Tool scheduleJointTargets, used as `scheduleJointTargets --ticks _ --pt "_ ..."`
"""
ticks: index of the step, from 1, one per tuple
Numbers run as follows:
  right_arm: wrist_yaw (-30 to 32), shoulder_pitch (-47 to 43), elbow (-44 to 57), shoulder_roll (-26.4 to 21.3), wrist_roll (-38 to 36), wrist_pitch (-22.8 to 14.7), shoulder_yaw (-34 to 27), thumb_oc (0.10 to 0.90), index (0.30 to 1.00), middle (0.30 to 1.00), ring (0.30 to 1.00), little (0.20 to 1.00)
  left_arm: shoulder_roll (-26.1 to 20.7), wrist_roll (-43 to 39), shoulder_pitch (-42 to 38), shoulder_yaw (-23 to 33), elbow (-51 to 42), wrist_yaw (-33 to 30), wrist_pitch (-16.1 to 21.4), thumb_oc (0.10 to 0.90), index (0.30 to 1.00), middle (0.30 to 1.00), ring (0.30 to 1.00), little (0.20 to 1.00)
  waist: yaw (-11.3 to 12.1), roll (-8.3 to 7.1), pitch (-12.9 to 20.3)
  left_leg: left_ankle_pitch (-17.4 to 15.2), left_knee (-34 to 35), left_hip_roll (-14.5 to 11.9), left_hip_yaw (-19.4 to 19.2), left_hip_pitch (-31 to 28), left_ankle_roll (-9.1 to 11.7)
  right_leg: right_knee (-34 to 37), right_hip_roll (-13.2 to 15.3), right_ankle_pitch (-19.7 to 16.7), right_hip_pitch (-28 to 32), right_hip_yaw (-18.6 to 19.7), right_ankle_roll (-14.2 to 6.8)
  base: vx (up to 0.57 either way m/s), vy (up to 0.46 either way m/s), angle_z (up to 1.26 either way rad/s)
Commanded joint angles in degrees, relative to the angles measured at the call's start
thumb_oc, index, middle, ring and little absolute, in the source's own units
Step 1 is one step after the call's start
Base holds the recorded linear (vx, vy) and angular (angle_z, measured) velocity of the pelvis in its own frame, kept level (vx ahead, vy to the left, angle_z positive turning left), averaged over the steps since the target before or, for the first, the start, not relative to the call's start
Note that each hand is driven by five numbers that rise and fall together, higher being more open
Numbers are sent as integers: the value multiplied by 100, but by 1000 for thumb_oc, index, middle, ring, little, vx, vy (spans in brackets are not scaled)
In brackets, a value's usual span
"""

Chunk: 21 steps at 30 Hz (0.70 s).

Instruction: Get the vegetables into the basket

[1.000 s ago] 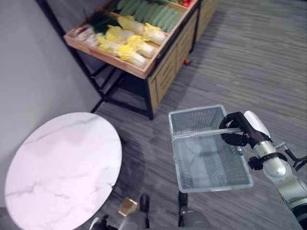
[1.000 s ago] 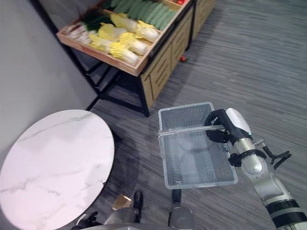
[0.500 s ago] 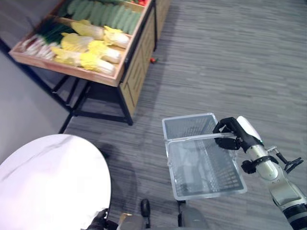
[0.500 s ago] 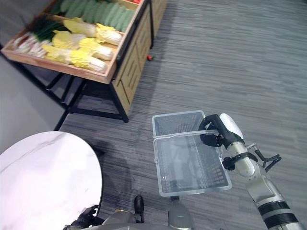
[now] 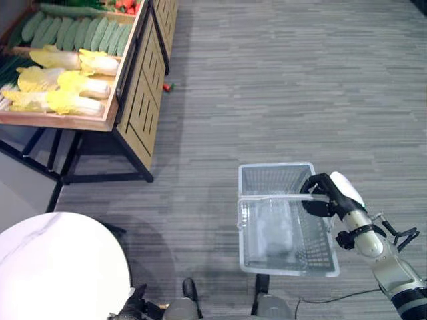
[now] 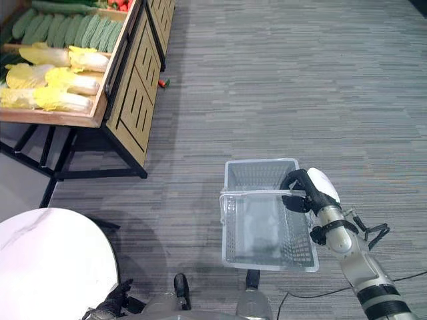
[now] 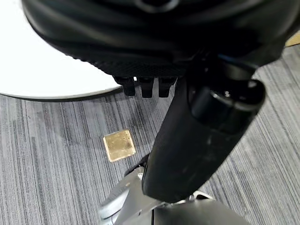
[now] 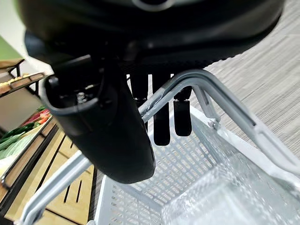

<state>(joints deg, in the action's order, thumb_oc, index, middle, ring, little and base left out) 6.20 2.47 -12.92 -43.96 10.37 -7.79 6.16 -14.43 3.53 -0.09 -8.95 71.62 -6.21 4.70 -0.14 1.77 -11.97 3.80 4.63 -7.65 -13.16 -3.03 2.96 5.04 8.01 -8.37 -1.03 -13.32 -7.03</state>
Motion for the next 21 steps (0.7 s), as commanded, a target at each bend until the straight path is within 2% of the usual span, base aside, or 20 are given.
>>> scheduleJointTargets --ticks 1,7,9,11,13,14,15,16,17,18,19,21 --pt "430 -499 438 -322 -229 -503 -654 400 300 300 300 300 -113 49 -207 -155 246 -70 58 900 1000 1000 1000 1000 110 -278 365 -59 37 78 373 100 261 -53 170 95 -120 -15 -312 27 -122 11" --pt "478 -313 187 -558 1 -460 -740 400 300 300 300 300 -121 17 -208 -162 216 -135 28 900 1000 1000 1000 1000 73 -182 232 58 -85 -173 485 167 400 -322 -41 359 -162 -65 -134 51 -203 11" --pt "558 -340 -67 -777 186 -435 -694 400 300 300 300 300 -129 30 -180 -126 222 -209 11 900 1000 1000 1000 1000 98 -197 108 -1 -696 -279 591 393 452 -408 -107 479 -147 -76 -25 45 -205 13" --pt "605 -340 -114 -832 206 -437 -711 400 300 300 300 300 -136 22 -183 -101 204 -263 7 900 1000 1000 1000 1000 112 -201 54 31 -942 -288 663 509 461 -431 -122 512 -116 -113 8 35 -116 6" --pt "652 -357 -186 -878 209 -422 -702 400 300 300 300 300 -135 -24 -185 -55 215 -363 -17 900 1000 1000 1000 1000 151 -208 -62 112 -1487 -159 936 762 483 -512 -133 605 -72 -144 95 59 -137 2" --pt "647 -396 -190 -886 208 -406 -688 400 300 300 300 300 -136 -60 -193 -46 212 -406 -16 900 1000 1000 1000 1000 190 -216 -108 141 -1589 -18 1134 881 460 -541 -128 645 -67 -127 110 93 -125 4" --pt "653 -504 -247 -924 199 -378 -652 400 300 300 300 300 -143 -111 -210 -36 225 -448 -13 900 1000 1000 1000 1000 297 -253 -170 44 -1639 400 1474 1204 376 -535 -115 678 -48 -47 120 77 -81 7" --pt "655 -515 -255 -923 198 -381 -641 400 300 300 300 300 -145 -112 -209 -32 225 -448 -13 900 1000 1000 1000 1000 277 -257 -160 22 -1677 410 1489 1235 369 -542 -106 691 -55 -61 114 114 -78 18" --pt "643 -585 -242 -935 195 -373 -603 400 300 300 300 300 -155 -127 -196 -35 221 -461 -9 900 1000 1000 1000 1000 322 -274 -171 -81 -1536 549 1552 1382 299 -530 -119 715 -45 -17 108 176 -11 0" --pt "624 -750 -334 -949 145 -385 -472 400 300 300 300 300 -161 -119 -187 -68 302 -454 -2 900 1000 1000 1000 1000 368 -296 -153 31 -1274 511 1514 1630 254 -511 -148 782 -13 52 82 364 40 -16" --pt "614 -836 -399 -1012 121 -380 -408 400 300 300 300 300 -162 -55 -159 -154 353 -408 4 900 1000 1000 1000 1000 458 -239 -144 478 -853 392 1484 1955 273 -470 -245 888 153 118 87 321 57 -33" --pt "627 -890 -445 -997 126 -395 -358 400 300 300 300 300 -160 -33 -134 -171 372 -391 7 900 1000 1000 1000 1000 532 -247 -156 615 -684 381 1517 2058 324 -451 -277 950 267 197 89 256 58 -25"
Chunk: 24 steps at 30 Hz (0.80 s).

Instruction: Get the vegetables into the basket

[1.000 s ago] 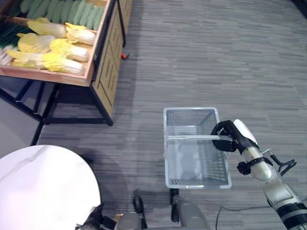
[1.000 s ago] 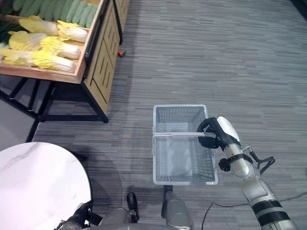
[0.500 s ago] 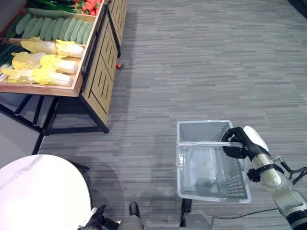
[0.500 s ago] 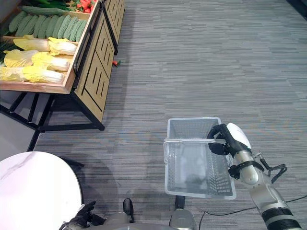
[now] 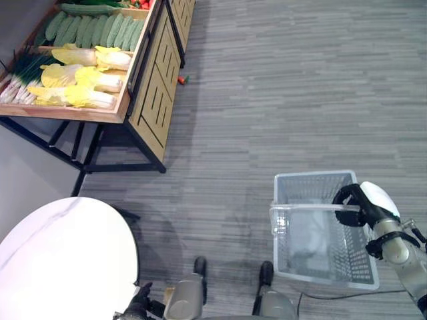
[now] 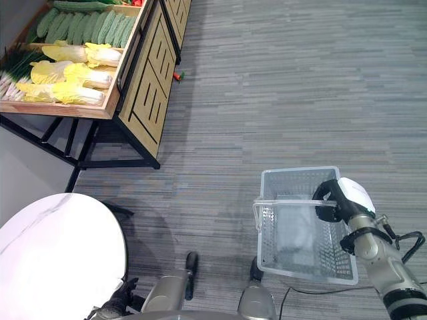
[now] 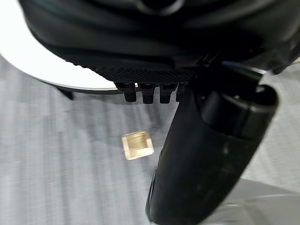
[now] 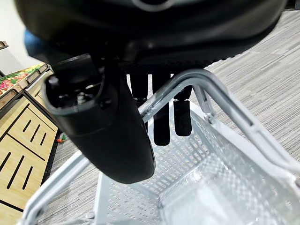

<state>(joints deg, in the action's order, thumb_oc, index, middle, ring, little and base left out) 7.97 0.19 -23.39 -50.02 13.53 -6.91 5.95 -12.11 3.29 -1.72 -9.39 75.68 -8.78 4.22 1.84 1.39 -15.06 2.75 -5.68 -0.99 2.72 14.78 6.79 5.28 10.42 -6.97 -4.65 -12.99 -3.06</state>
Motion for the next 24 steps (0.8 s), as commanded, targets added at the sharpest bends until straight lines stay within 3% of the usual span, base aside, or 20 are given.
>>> scheduleJointTargets --ticks 1,6,7,9,11,13,14,16,18,20,21,22,24 --pt "449 -684 598 -353 -169 -483 -301 400 300 300 300 300 -413 -8 70 -109 -26 -120 58 900 1000 1000 1000 1000 408 -215 162 807 454 -288 -18 338 -17 -462 -549 875 739 239 -311 329 81 -40" --pt "299 -680 714 -106 -57 -433 -201 400 300 300 300 300 -473 75 224 15 83 -48 44 900 1000 1000 1000 1000 567 -349 346 695 492 -182 -16 46 -222 -544 -425 1037 1038 610 -434 354 175 -50" --pt "270 -682 726 12 -2 -416 -172 400 300 300 300 300 -503 121 217 20 96 -22 45 900 1000 1000 1000 1000 559 -417 392 546 403 -90 -138 -19 -351 -656 -294 911 1001 729 -543 342 276 -39" --pt "277 -710 690 53 10 -398 -148 400 300 300 300 300 -521 130 213 -4 80 -22 52 900 1000 1000 1000 1000 581 -449 413 490 369 -53 -202 -38 -397 -696 -248 818 951 778 -572 184 163 -25" --pt "279 -860 696 164 43 -361 -53 400 300 300 300 300 -595 184 146 -100 1 3 47 900 1000 1000 1000 1000 557 -512 452 290 338 91 -272 -158 -578 -1098 -106 461 738 911 -705 187 218 -11" --pt "294 -933 697 218 46 -357 -14 400 300 300 300 300 -639 199 105 -141 -60 -1 49 900 1000 1000 1000 1000 534 -515 451 238 383 133 -319 -252 -652 -1397 -84 338 601 965 -738 161 226 -19" --pt "295 -1012 700 303 33 -356 43 400 300 300 300 300 -740 185 15 -166 -162 -16 48 900 1000 1000 1000 1000 475 -466 379 133 409 176 -343 -417 -768 -2170 -108 28 269 1014 -782 139 220 -21" --pt "298 -1002 732 368 44 -359 55 400 300 300 300 300 -806 171 -50 -174 -220 -46 45 900 1000 1000 1000 1000 427 -442 328 35 363 211 -342 -506 -830 -2583 -143 -121 107 1059 -780 110 156 -12" --pt "268 -1012 783 418 87 -359 109 400 300 300 300 300 -921 60 -164 -76 -285 -116 41 900 1000 1000 1000 1000 351 -331 228 -78 397 155 -342 -770 -885 -2893 -105 -153 -362 840 -720 232 132 -4" --pt "218 -1136 778 445 45 -342 221 400 300 300 300 300 -965 -4 -287 -82 -331 -154 63 900 1000 1000 1000 1000 174 -271 79 -282 472 104 -205 -1226 -788 -2107 -16 131 -724 528 -628 378 -58 4" --pt "218 -1137 777 444 45 -342 222 400 300 300 300 300 -964 -4 -287 -81 -331 -154 63 900 1000 1000 1000 1000 170 -268 71 -282 473 102 -201 -1234 -787 -2102 -18 130 -712 523 -628 366 -215 18" --pt "254 -1243 761 487 -17 -356 292 400 300 300 300 300 -957 37 -343 -153 -331 -160 59 900 1000 1000 1000 1000 112 -313 43 -395 485 57 -123 -1357 -658 -1399 112 -10 -897 555 -723 187 -136 29" --pt "267 -1259 745 518 -17 -354 321 400 300 300 300 300 -947 87 -361 -164 -293 -157 52 900 1000 1000 1000 1000 60 -327 32 -490 474 -10 -63 -1469 -580 -1083 189 -162 -975 624 -781 265 -192 30"
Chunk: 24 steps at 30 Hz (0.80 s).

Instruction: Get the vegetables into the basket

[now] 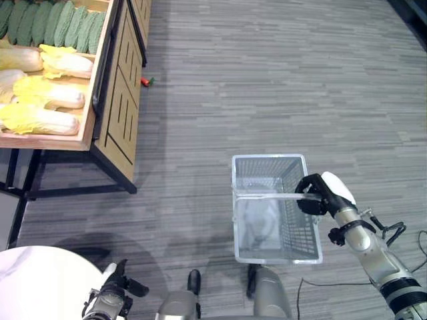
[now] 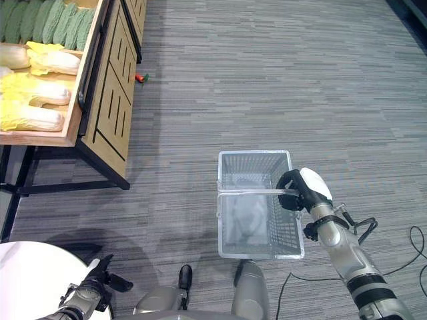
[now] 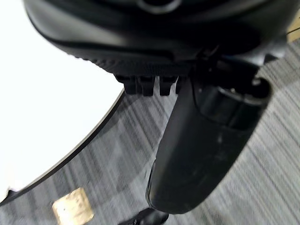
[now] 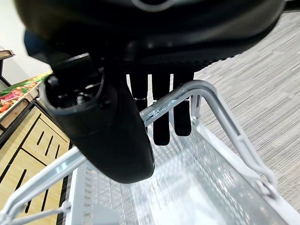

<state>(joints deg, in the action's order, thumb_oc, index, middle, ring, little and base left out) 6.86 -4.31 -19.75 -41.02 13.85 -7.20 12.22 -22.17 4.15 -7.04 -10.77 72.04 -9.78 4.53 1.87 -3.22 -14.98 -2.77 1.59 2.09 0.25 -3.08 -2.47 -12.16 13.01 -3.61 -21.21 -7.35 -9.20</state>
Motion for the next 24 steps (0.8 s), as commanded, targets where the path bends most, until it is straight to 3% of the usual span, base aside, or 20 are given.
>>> scheduleJointTargets --ticks 1,3,4,7,13,14,18,19,20,24 --pt "377 -763 399 -396 -19 -317 -315 400 300 300 300 300 81 41 185 -30 88 -46 17 900 1000 1000 1000 1000 32 121 37 -5 -281 -368 243 222 394 719 -51 -627 678 159 -217 341 -243 36" --pt "313 -615 505 -417 48 -310 -342 400 300 300 300 300 153 80 281 9 132 -17 3 900 1000 1000 1000 1000 56 78 115 -83 -357 -475 347 99 481 631 -177 -550 755 179 -198 405 -395 66" --pt "286 -440 499 -428 7 -333 -392 400 300 300 300 300 247 61 437 89 173 -24 15 900 1000 1000 1000 1000 143 102 263 84 -414 -739 492 -10 609 640 -395 -353 909 -133 -26 433 -534 53" --pt "341 -198 509 -464 -87 -357 -540 400 300 300 300 300 365 -216 537 252 122 -68 15 900 1000 1000 1000 1000 194 181 318 426 -852 -996 707 137 765 528 -579 -26 1141 -493 189 327 -436 61" --pt "420 299 234 -674 13 -223 -908 400 300 300 300 300 435 -622 582 467 -233 -187 0 900 1000 1000 1000 1000 300 93 280 984 -1634 -1054 191 685 853 808 -649 202 1828 -971 418 171 -274 45" --pt "425 368 131 -705 43 -189 -967 400 300 300 300 300 423 -609 578 465 -233 -194 13 900 1000 1000 1000 1000 356 50 310 879 -1402 -889 44 922 838 990 -625 192 2004 -1088 378 77 -87 58" --pt "490 396 -84 -683 79 -181 -975 400 300 300 300 300 389 -541 611 500 -380 -335 68 900 1000 1000 1000 1000 447 -7 403 794 -808 -723 -325 1222 791 1226 -599 176 2215 -1275 284 139 -86 28" --pt "515 405 -129 -680 106 -178 -978 400 300 300 300 300 389 -534 619 497 -415 -347 92 900 1000 1000 1000 1000 472 15 420 952 -624 -745 -499 1356 815 1278 -629 182 2279 -1326 264 183 -28 2" --pt "565 313 -261 -625 113 -176 -899 400 300 300 300 300 356 -555 627 483 -456 -310 127 900 1000 1000 1000 1000 621 18 470 1343 -234 -762 -652 1551 887 1432 -711 175 2456 -1350 226 180 -30 16" --pt "570 134 -280 -568 200 -168 -730 400 300 300 300 300 293 -621 690 537 -475 -289 149 900 1000 1000 1000 1000 796 61 520 1638 125 -736 -468 1597 967 1454 -818 270 2683 -1215 194 208 31 -23"
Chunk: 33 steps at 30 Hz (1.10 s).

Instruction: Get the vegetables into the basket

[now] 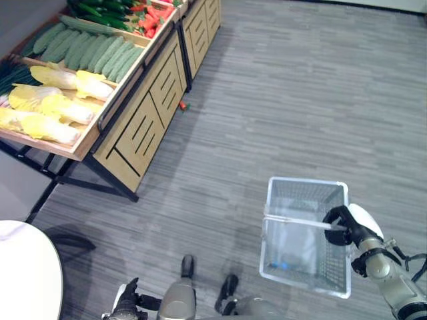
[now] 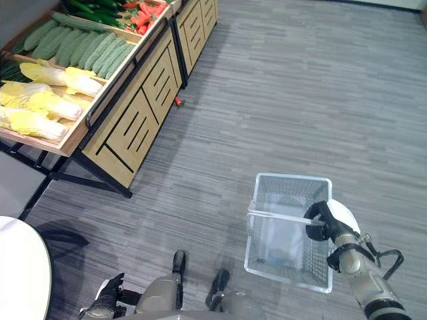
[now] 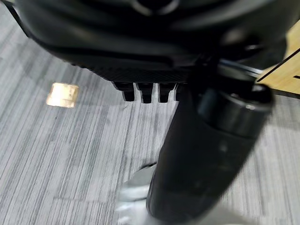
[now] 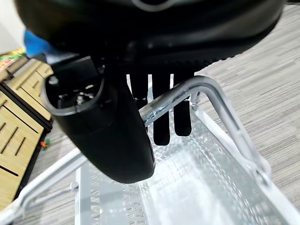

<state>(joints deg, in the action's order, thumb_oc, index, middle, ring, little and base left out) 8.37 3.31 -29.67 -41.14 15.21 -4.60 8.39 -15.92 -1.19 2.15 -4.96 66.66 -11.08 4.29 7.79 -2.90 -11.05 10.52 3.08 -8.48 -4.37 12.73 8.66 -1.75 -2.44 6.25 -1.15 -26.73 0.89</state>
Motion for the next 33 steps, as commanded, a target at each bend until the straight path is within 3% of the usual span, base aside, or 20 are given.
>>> scheduleJointTargets --ticks 1,5,7,11,13,14,19,20,22,24,25,26,27,28,29,30,33 --pt "396 -716 595 -553 90 -419 -251 400 300 300 300 300 -342 -113 -205 -46 132 -96 158 900 1000 1000 1000 1000 246 50 154 363 -1 315 88 7 -114 388 701 -645 756 773 -810 304 133 -45" --pt "321 -782 544 -457 156 -353 -215 400 300 300 300 300 -347 -116 -159 -83 319 169 104 900 1000 1000 1000 1000 225 41 330 235 85 280 -18 -222 -215 293 761 -459 914 801 -831 191 120 -37" --pt "284 -788 465 -250 146 -275 -180 400 300 300 300 300 -327 -73 -146 -107 481 286 32 900 1000 1000 1000 1000 235 -47 397 -22 -57 393 -98 -323 -433 97 975 -417 990 896 -912 280 255 -33" --pt "249 -805 478 -134 177 -222 -147 400 300 300 300 300 -331 -116 -195 -128 511 360 24 900 1000 1000 1000 1000 228 -134 420 -183 -133 494 -163 -357 -542 -40 1118 -503 909 1000 -995 140 168 -4" --pt "259 -840 481 -93 164 -215 -131 400 300 300 300 300 -337 -107 -220 -135 536 363 33 900 1000 1000 1000 1000 220 -170 419 -224 -146 534 -178 -349 -578 -44 1171 -581 886 1021 -1027 107 152 20" --pt "247 -962 456 -27 161 -206 -55 400 300 300 300 300 -386 -90 -244 -171 487 356 21 900 1000 1000 1000 1000 214 -237 425 -397 -200 679 -236 -359 -687 -118 1317 -905 739 1196 -1139 127 180 12" --pt "223 -1027 493 8 170 -193 -6 400 300 300 300 300 -423 -74 -273 -208 504 379 20 900 1000 1000 1000 1000 205 -286 406 -530 -239 787 -230 -394 -784 -255 1411 -1128 653 1293 -1215 113 136 -8" --pt "179 -1028 526 -8 204 -206 23 400 300 300 300 300 -479 18 -291 -254 497 389 3 900 1000 1000 1000 1000 167 -282 347 -668 -266 884 -177 -547 -919 -914 1476 -1322 428 1396 -1267 76 126 1" --pt "162 -1034 516 -10 219 -205 40 400 300 300 300 300 -490 24 -277 -251 491 396 -3 900 1000 1000 1000 1000 156 -253 355 -687 -241 884 -157 -601 -953 -1179 1479 -1454 239 1448 -1261 61 130 1" --pt "136 -1074 531 -34 246 -208 75 400 300 300 300 300 -520 61 -271 -283 420 399 -22 900 1000 1000 1000 1000 70 -143 238 -730 -245 910 -78 -750 -1078 -2172 1450 -1892 -137 1650 -1286 74 159 5" --pt "135 -1084 533 -12 249 -226 93 400 300 300 300 300 -528 100 -299 -340 453 411 -30 900 1000 1000 1000 1000 -58 20 132 -772 -232 838 101 -947 -1121 -2733 1254 -1877 -534 1848 -1211 92 107 19" --pt "136 -1089 531 -15 249 -227 95 400 300 300 300 300 -524 100 -302 -338 457 410 -29 900 1000 1000 1000 1000 -59 14 120 -777 -230 847 100 -958 -1120 -2773 1265 -1852 -542 1854 -1211 187 69 51" --pt "122 -1087 548 -3 270 -236 113 400 300 300 300 300 -523 110 -347 -352 500 382 -33 900 1000 1000 1000 1000 -170 99 46 -803 -154 789 204 -1182 -1110 -2810 1216 -1689 -959 1858 -1114 115 4 46" --pt "123 -1089 546 -4 270 -237 116 400 300 300 300 300 -522 110 -346 -350 501 381 -33 900 1000 1000 1000 1000 -181 96 36 -806 -141 794 213 -1202 -1107 -2829 1224 -1664 -948 1849 -1112 253 -104 49" --pt "81 -1121 570 4 265 -240 175 400 300 300 300 300 -536 94 -395 -338 579 359 -42 900 1000 1000 1000 1000 -213 84 1 -844 -94 762 328 -1352 -1019 -2262 1345 -1554 -1112 1751 -1073 300 -309 29" --pt "97 -1160 582 -7 242 -234 212 400 300 300 300 300 -526 86 -446 -350 593 323 -34 900 1000 1000 1000 1000 -311 21 -73 -977 -101 731 554 -1519 -872 -1220 1388 -1524 -1055 1881 -1103 356 -380 38" --pt "117 -1180 560 2 217 -233 236 400 300 300 300 300 -540 90 -504 -332 630 300 -31 900 1000 1000 1000 1000 -400 -40 -45 -1046 -66 636 762 -1615 -735 -398 1382 -1675 -1096 2229 -1192 190 -229 64"
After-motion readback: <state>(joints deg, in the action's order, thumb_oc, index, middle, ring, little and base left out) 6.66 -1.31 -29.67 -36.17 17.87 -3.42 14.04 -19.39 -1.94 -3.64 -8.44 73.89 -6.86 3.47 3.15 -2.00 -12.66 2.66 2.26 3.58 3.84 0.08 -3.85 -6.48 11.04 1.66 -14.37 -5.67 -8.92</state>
